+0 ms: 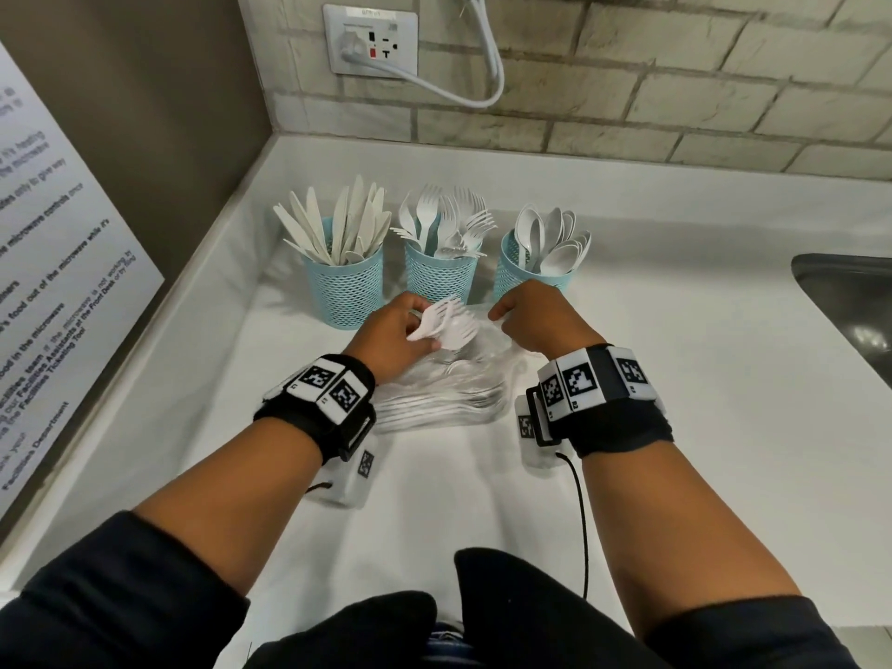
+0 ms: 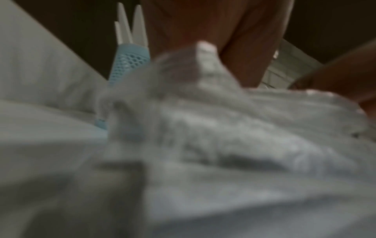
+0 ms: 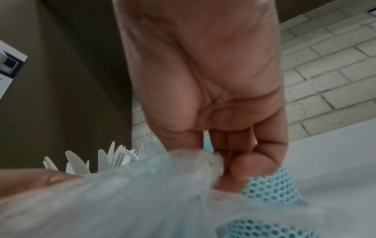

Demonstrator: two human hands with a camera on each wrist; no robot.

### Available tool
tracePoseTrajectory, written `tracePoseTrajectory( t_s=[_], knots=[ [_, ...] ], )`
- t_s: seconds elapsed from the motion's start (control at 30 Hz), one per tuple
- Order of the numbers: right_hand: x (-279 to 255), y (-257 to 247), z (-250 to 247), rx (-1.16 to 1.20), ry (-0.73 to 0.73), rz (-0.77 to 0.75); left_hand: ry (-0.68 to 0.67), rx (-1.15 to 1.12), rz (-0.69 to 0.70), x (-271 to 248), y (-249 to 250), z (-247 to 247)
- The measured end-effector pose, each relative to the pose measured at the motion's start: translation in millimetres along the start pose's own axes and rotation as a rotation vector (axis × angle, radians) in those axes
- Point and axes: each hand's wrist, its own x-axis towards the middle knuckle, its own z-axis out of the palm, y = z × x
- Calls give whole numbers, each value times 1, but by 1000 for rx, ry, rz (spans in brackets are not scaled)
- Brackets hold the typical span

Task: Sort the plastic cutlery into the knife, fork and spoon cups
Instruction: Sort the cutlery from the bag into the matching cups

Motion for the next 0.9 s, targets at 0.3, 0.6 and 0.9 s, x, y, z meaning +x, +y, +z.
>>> tracePoseTrajectory(
  t_s=[0.3,0.6,0.9],
  knots=[
    [-9,-29,-24,483,-151,-192,123,-481,71,2,25,-24],
    [2,-43,-14,976,-3,-121,125,-772,-19,-1,33,-25],
    [4,-37,-11,1074,-62,-105,24,-907,-143,-6,35,-23]
  ],
)
